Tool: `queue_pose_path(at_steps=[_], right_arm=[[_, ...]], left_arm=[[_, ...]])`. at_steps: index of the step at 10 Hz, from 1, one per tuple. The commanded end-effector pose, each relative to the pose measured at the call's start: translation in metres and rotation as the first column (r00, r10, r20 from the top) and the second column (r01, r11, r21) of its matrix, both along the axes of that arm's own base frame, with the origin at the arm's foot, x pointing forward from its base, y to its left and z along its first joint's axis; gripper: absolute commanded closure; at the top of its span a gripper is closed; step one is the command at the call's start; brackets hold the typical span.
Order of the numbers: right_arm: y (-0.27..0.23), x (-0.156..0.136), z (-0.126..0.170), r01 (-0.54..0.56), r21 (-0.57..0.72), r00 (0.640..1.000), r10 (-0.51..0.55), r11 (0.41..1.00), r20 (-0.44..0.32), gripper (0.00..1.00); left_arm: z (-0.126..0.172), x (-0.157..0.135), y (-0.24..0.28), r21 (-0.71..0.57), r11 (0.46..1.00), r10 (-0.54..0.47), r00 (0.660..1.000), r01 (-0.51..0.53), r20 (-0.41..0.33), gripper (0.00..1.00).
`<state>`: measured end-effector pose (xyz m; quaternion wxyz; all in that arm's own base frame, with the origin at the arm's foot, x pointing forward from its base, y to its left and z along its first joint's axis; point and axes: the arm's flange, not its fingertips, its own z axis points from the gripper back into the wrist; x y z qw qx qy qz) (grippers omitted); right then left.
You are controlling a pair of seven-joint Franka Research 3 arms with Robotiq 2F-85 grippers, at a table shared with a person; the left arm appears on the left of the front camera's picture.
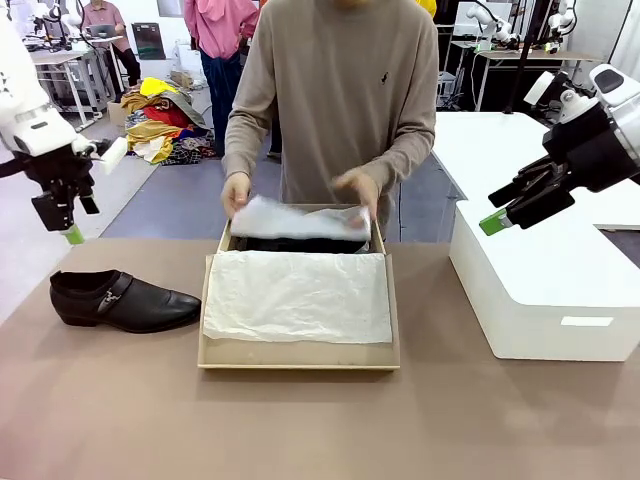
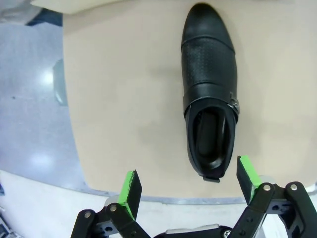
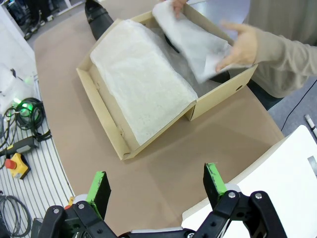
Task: Pack the shoes into the box.
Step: Place the other shoe of the Shoes into the Shoes Box.
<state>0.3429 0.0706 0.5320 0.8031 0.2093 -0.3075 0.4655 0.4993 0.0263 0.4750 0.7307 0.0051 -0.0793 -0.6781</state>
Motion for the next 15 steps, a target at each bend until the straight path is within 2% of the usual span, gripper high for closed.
queue_pose_path(at_steps=[1, 4, 6, 7, 12, 15], right_arm=[[0.0, 0.001, 0.0, -0.012, 0.017, 1.0, 0.012, 1.0, 0.004, 0.0], [0.0, 0.001, 0.0, -0.012, 0.017, 1.0, 0.012, 1.0, 0.004, 0.0], [0.0, 0.001, 0.0, -0.012, 0.017, 1.0, 0.012, 1.0, 0.004, 0.0], [0.0, 0.001, 0.0, -0.012, 0.017, 1.0, 0.012, 1.0, 0.004, 0.0], [0.0, 0.001, 0.0, -0.012, 0.017, 1.0, 0.012, 1.0, 0.004, 0.0], [0.0, 0.001, 0.0, -0.012, 0.017, 1.0, 0.012, 1.0, 0.004, 0.0]], left_arm=[[-0.018, -0.004, 0.003, -0.003, 0.999, -0.046, 0.999, 0.046, 0.026, 0.0], [-0.034, -0.006, 0.006, -0.013, 0.999, -0.038, 0.999, 0.038, -0.005, 0.0], [-0.023, -0.003, 0.002, -0.011, 0.999, -0.053, 0.999, 0.053, -0.003, 0.0], [-0.033, -0.004, 0.001, 0.002, 1.0, -0.022, 1.0, 0.022, -0.015, 0.0], [-0.033, -0.002, -0.001, 0.002, 1.0, -0.026, 1.0, 0.026, -0.016, 0.0], [-0.052, 0.005, -0.002, 0.002, 1.0, -0.015, 0.997, 0.015, -0.082, 0.0]])
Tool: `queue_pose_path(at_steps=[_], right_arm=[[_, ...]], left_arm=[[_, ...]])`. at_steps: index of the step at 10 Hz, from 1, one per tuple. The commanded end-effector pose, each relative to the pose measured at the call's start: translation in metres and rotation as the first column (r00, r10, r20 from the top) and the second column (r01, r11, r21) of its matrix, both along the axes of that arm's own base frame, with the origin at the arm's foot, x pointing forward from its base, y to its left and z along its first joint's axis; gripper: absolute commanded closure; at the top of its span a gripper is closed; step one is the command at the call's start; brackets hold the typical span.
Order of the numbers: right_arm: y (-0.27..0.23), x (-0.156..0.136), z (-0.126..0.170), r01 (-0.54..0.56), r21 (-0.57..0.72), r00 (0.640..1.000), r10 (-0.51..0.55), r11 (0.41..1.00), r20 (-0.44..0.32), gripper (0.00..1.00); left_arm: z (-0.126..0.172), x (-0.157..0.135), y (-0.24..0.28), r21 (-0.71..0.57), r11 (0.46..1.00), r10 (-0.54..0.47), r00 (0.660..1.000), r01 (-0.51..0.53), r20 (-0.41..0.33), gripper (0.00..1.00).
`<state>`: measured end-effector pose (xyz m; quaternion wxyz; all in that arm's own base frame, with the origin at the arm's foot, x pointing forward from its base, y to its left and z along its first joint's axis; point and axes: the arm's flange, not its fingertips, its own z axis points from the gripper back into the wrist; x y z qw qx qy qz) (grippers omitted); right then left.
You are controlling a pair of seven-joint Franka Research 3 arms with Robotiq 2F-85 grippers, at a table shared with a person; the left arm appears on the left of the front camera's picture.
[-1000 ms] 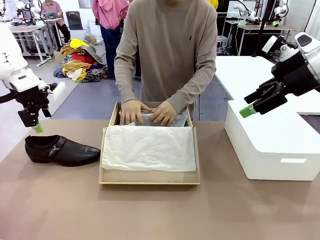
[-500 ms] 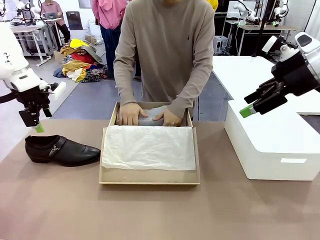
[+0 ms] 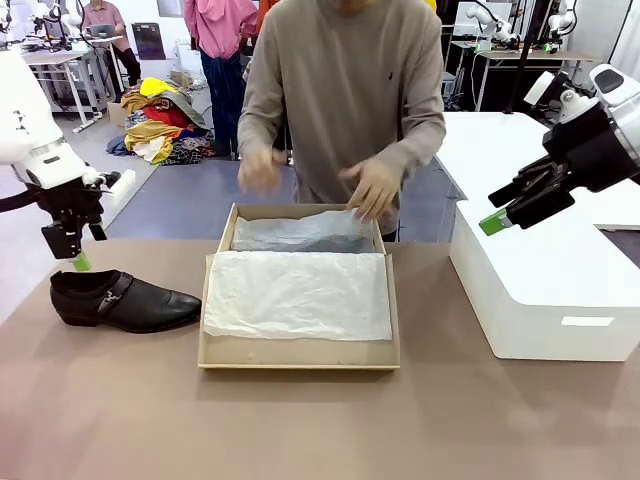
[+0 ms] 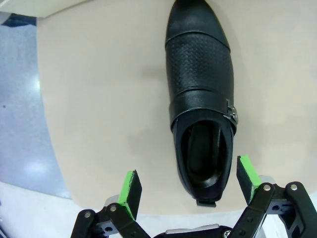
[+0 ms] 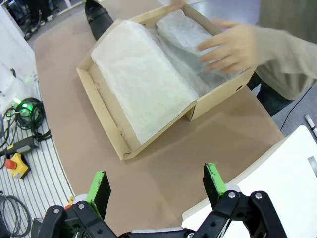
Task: Pack the shoes into the box.
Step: Place the other shoe of the Shoes into the Shoes Box.
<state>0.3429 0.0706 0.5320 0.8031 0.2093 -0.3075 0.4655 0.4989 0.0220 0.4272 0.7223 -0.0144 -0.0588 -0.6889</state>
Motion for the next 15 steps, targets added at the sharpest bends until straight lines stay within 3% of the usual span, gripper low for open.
queue_pose_path(at_steps=[1, 5, 15], right_arm=[[0.0, 0.001, 0.0, -0.012, 0.017, 1.0, 0.012, 1.0, 0.004, 0.0], [0.0, 0.001, 0.0, -0.012, 0.017, 1.0, 0.012, 1.0, 0.004, 0.0], [0.0, 0.001, 0.0, -0.012, 0.017, 1.0, 0.012, 1.0, 0.004, 0.0]], left_arm=[[-0.01, 0.009, 0.005, 0.004, 1.0, 0.018, 0.999, -0.017, -0.04, 0.0], [-0.039, 0.022, 0.016, 0.015, 0.999, 0.035, 0.993, -0.034, -0.112, 0.0], [-0.074, 0.036, 0.028, 0.012, 0.999, 0.041, 0.988, -0.04, -0.15, 0.0]])
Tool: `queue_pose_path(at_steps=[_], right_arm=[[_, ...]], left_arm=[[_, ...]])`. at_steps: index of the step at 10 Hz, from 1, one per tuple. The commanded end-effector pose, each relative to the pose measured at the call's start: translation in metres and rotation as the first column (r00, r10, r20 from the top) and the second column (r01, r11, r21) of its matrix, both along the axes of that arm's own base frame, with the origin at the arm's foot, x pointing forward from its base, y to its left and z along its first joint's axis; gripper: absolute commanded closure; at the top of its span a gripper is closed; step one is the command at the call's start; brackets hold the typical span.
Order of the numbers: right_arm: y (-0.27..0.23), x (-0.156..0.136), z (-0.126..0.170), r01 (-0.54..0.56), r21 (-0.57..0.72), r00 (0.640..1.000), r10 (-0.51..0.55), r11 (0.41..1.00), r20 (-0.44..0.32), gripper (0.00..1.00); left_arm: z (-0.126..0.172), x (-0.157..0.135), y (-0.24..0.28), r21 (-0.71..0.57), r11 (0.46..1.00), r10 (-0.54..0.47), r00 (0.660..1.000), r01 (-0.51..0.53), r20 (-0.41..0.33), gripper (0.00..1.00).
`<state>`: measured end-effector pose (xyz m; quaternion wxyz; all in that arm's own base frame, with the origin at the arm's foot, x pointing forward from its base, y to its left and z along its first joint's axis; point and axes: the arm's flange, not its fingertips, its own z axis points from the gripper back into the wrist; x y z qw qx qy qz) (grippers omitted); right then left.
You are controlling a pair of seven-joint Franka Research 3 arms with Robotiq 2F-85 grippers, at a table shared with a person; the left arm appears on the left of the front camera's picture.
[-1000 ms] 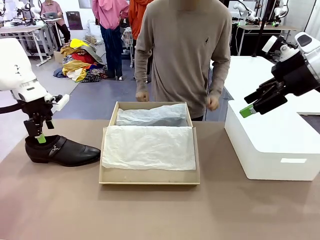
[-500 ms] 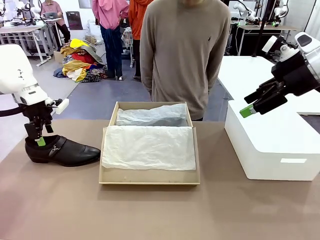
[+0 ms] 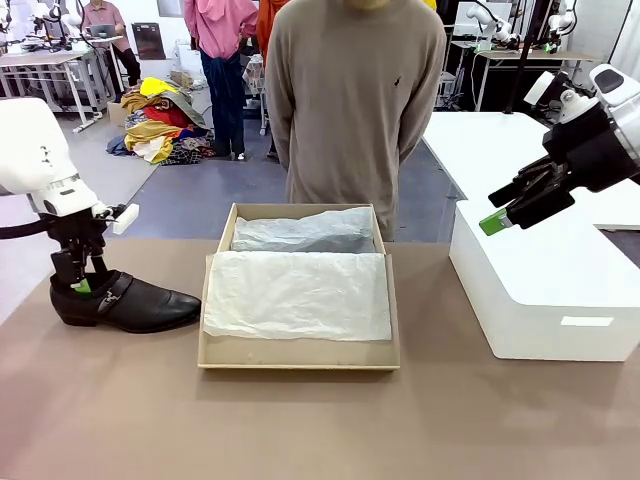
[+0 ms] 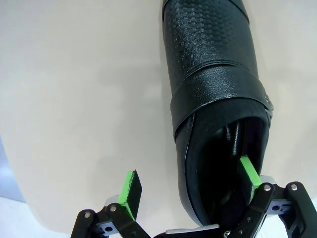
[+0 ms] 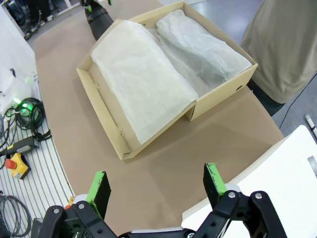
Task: Pack the shoes into the box.
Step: Place the other shoe of the Shoes into the Shoes Box.
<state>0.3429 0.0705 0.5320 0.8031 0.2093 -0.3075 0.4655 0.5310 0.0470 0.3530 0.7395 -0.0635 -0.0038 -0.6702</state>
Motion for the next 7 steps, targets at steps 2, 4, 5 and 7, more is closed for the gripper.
queue_pose_path(at_steps=[2, 4, 5, 7], right_arm=[[-0.0001, 0.001, 0.0001, -0.012, 0.017, 1.0, 0.012, 1.0, 0.004, 0.0], [-0.0001, 0.001, 0.0001, -0.012, 0.017, 1.0, 0.012, 1.0, 0.004, 0.0], [-0.0001, 0.001, 0.0001, -0.012, 0.017, 1.0, 0.012, 1.0, 0.004, 0.0], [-0.0001, 0.001, 0.0001, -0.012, 0.017, 1.0, 0.012, 1.0, 0.004, 0.0]], left_arm=[[-0.0058, 0.0031, 0.0015, -0.005, 1.0, -0.003, 1.0, 0.003, -0.007, 0.0], [-0.0093, 0.0028, -0.0014, -0.021, 1.0, -0.01, 1.0, 0.01, -0.014, 0.0], [-0.0114, 0.003, -0.003, -0.031, 0.999, -0.022, 0.999, 0.022, -0.024, 0.09], [-0.0125, 0.0032, -0.004, -0.027, 1.0, -0.015, 0.999, 0.014, -0.038, 0.49]])
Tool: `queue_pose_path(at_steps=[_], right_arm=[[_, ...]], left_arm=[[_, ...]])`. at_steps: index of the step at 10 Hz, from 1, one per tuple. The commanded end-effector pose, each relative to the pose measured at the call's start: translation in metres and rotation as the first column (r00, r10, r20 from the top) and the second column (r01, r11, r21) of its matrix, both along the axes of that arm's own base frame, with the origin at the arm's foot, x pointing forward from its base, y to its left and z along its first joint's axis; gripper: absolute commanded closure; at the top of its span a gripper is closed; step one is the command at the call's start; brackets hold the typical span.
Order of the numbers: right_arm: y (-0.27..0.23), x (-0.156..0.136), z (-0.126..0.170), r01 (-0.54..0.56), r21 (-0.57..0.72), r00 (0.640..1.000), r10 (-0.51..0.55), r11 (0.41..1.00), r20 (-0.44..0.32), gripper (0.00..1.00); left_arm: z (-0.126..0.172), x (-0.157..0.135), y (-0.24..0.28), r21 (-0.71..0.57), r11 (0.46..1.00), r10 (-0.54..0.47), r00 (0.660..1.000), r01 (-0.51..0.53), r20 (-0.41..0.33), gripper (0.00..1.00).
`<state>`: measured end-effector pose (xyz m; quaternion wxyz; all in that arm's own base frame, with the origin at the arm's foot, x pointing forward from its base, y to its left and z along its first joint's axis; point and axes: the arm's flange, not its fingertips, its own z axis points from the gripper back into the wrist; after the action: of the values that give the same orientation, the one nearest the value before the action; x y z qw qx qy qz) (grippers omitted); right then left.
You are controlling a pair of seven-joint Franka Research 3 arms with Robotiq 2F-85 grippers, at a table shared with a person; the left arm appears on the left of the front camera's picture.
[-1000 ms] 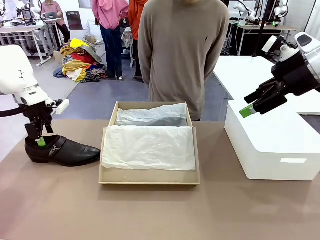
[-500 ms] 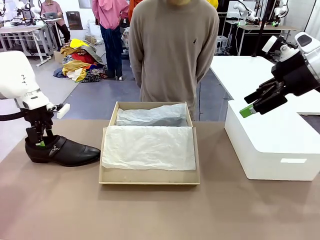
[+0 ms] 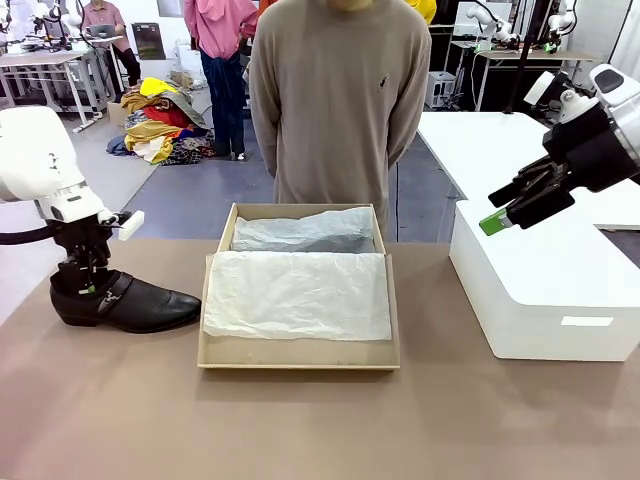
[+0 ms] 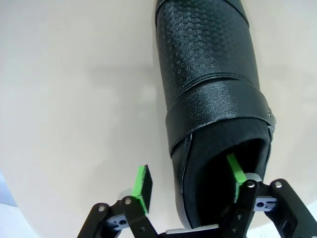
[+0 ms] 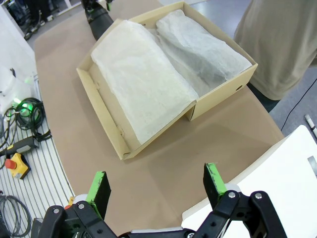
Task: Pack the shoes into the box.
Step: Place the other shoe of the Shoes into the Shoes Box.
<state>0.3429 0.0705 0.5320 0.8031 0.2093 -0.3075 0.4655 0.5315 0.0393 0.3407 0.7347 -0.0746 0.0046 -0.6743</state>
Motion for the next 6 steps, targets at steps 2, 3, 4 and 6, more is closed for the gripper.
queue_pose_path(at_steps=[2, 3, 4, 6], right_arm=[[-0.0001, 0.001, 0.0001, -0.012, 0.017, 1.0, 0.012, 1.0, 0.004, 0.0], [-0.0001, 0.001, 0.0001, -0.012, 0.017, 1.0, 0.012, 1.0, 0.004, 0.0], [-0.0001, 0.001, 0.0001, -0.012, 0.017, 1.0, 0.012, 1.0, 0.004, 0.0], [-0.0001, 0.001, 0.0001, -0.012, 0.017, 1.0, 0.012, 1.0, 0.004, 0.0]], left_arm=[[0.001, 0.0019, 0.0038, -0.022, 1.0, -0.001, 1.0, 0.001, -0.012, 0.89], [0.0011, 0.0015, 0.0038, -0.02, 1.0, -0.001, 1.0, 0.0, -0.013, 1.0], [0.0019, 0.0012, 0.0041, -0.018, 1.0, 0.0, 1.0, 0.0, -0.012, 1.0], [0.0037, -0.0009, 0.0033, -0.013, 1.0, -0.003, 1.0, 0.003, -0.011, 1.0]])
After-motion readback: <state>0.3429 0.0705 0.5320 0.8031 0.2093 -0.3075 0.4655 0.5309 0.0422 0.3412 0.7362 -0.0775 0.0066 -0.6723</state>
